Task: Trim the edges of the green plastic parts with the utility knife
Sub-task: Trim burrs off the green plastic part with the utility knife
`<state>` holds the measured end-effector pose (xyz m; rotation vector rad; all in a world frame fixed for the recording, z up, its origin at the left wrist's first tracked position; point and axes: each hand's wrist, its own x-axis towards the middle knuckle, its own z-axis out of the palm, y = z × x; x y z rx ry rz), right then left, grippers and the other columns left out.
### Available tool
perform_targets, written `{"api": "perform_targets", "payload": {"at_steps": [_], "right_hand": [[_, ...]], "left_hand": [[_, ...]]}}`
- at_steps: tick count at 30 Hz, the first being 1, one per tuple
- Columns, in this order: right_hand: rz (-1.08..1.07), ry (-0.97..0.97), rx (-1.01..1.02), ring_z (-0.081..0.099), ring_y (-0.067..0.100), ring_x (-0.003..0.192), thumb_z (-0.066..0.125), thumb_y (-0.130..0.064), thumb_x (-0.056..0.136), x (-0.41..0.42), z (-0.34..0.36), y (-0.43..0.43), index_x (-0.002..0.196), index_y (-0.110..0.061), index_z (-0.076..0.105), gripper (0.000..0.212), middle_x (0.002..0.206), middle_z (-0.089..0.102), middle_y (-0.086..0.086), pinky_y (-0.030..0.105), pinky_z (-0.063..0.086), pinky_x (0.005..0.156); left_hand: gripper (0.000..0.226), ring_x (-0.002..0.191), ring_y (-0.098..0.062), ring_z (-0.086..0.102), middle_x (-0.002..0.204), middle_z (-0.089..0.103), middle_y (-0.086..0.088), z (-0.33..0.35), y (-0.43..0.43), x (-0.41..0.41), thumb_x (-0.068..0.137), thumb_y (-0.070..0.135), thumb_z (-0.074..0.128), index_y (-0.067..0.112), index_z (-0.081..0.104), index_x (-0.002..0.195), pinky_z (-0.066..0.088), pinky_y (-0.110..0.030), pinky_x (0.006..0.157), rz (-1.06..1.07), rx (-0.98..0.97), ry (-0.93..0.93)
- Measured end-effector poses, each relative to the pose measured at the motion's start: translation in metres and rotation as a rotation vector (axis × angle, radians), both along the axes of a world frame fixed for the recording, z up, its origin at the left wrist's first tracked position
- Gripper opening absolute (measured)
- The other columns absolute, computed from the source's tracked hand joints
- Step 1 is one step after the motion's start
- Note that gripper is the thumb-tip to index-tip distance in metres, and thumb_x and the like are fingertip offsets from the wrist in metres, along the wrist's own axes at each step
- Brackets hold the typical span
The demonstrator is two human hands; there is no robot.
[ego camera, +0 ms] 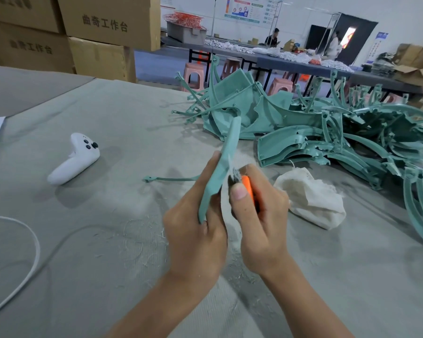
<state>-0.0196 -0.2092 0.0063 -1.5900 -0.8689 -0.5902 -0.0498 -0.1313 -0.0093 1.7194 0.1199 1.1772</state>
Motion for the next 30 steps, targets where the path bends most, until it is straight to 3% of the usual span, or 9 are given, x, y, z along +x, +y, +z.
{"api": "perform_targets", "payload": {"at_steps": [3, 6, 9, 14, 21, 24, 26, 28, 30], "right_hand": [[0.004, -0.020, 0.001, 0.031, 0.006, 0.048, 0.041, -0.047, 0.103, -0.001, -0.001, 0.003, 0.074, -0.028, 0.034, 0.036, 0.057, 0.031, -0.007, 0.016, 0.026, 0.050], [-0.047, 0.078, 0.035, 0.031, 0.009, 0.047, 0.043, -0.050, 0.101, 0.005, -0.003, 0.000, 0.070, -0.025, 0.037, 0.040, 0.057, 0.033, -0.002, 0.031, 0.030, 0.042], [-0.101, 0.156, 0.040, 0.031, 0.014, 0.049, 0.045, -0.046, 0.099, 0.011, -0.004, -0.005, 0.069, -0.022, 0.038, 0.039, 0.058, 0.034, 0.000, 0.040, 0.030, 0.042], [0.008, -0.015, 0.023, 0.034, 0.007, 0.046, 0.040, -0.047, 0.103, 0.003, -0.002, 0.001, 0.076, -0.032, 0.036, 0.032, 0.056, 0.034, -0.007, 0.018, 0.028, 0.047], [-0.046, -0.019, 0.038, 0.036, 0.006, 0.047, 0.038, -0.046, 0.104, 0.003, -0.004, 0.002, 0.077, -0.033, 0.037, 0.030, 0.057, 0.037, -0.010, 0.014, 0.028, 0.049], [-0.093, -0.021, 0.036, 0.036, 0.002, 0.047, 0.038, -0.045, 0.104, 0.005, -0.005, 0.002, 0.076, -0.033, 0.037, 0.031, 0.058, 0.035, -0.015, 0.012, 0.027, 0.049], [-0.153, 0.037, 0.045, 0.034, 0.004, 0.047, 0.040, -0.042, 0.103, 0.010, -0.006, -0.001, 0.072, -0.022, 0.040, 0.037, 0.058, 0.036, -0.011, 0.024, 0.031, 0.043], [-0.177, 0.080, 0.053, 0.032, 0.006, 0.048, 0.041, -0.041, 0.102, 0.014, -0.006, -0.006, 0.072, -0.014, 0.041, 0.040, 0.057, 0.036, -0.007, 0.035, 0.031, 0.041], [-0.167, 0.043, 0.045, 0.032, 0.005, 0.047, 0.041, -0.042, 0.103, 0.013, -0.006, -0.008, 0.072, -0.017, 0.039, 0.040, 0.057, 0.036, -0.006, 0.026, 0.030, 0.043]], "left_hand": [[0.020, 0.053, 0.022, 0.045, 0.052, 0.051, 0.025, 0.000, 0.002, 0.001, 0.086, 0.003, 0.058, -0.015, 0.060, 0.078, 0.029, 0.005, 0.053, -0.006, -0.029, -0.026], [0.024, 0.053, 0.020, 0.045, 0.049, 0.041, 0.024, 0.002, 0.001, -0.002, 0.090, 0.010, 0.054, -0.010, 0.066, 0.085, 0.027, 0.006, 0.053, 0.007, 0.035, 0.007], [0.030, 0.056, 0.019, 0.047, 0.052, 0.049, 0.023, 0.002, -0.002, -0.004, 0.089, 0.017, 0.051, 0.000, 0.071, 0.104, 0.029, 0.007, 0.057, -0.020, 0.052, 0.016], [0.016, 0.049, 0.016, 0.045, 0.058, 0.059, 0.014, -0.004, -0.001, 0.001, 0.086, -0.002, 0.057, -0.014, 0.059, 0.076, 0.028, 0.004, 0.051, 0.008, -0.029, -0.020], [0.018, 0.053, 0.019, 0.047, 0.045, 0.041, 0.019, -0.001, 0.000, 0.000, 0.087, 0.000, 0.058, -0.014, 0.062, 0.076, 0.028, 0.006, 0.053, 0.015, 0.027, 0.032], [0.023, 0.051, 0.018, 0.046, 0.051, 0.051, 0.021, -0.003, -0.001, 0.000, 0.090, 0.007, 0.057, -0.012, 0.062, 0.077, 0.028, 0.005, 0.053, -0.005, 0.017, 0.017], [0.027, 0.057, 0.021, 0.047, 0.056, 0.055, 0.019, -0.002, -0.004, -0.003, 0.087, 0.012, 0.053, -0.009, 0.069, 0.088, 0.029, 0.007, 0.057, -0.020, 0.048, 0.007], [0.033, 0.068, 0.028, 0.048, 0.075, 0.066, 0.007, -0.001, -0.008, -0.005, 0.085, 0.012, 0.050, -0.002, 0.070, 0.106, 0.031, 0.008, 0.064, -0.024, 0.075, 0.001], [0.030, 0.067, 0.028, 0.047, 0.069, 0.066, 0.001, -0.003, -0.008, -0.004, 0.085, 0.012, 0.051, -0.005, 0.071, 0.100, 0.030, 0.008, 0.063, -0.042, 0.077, 0.001]]}}
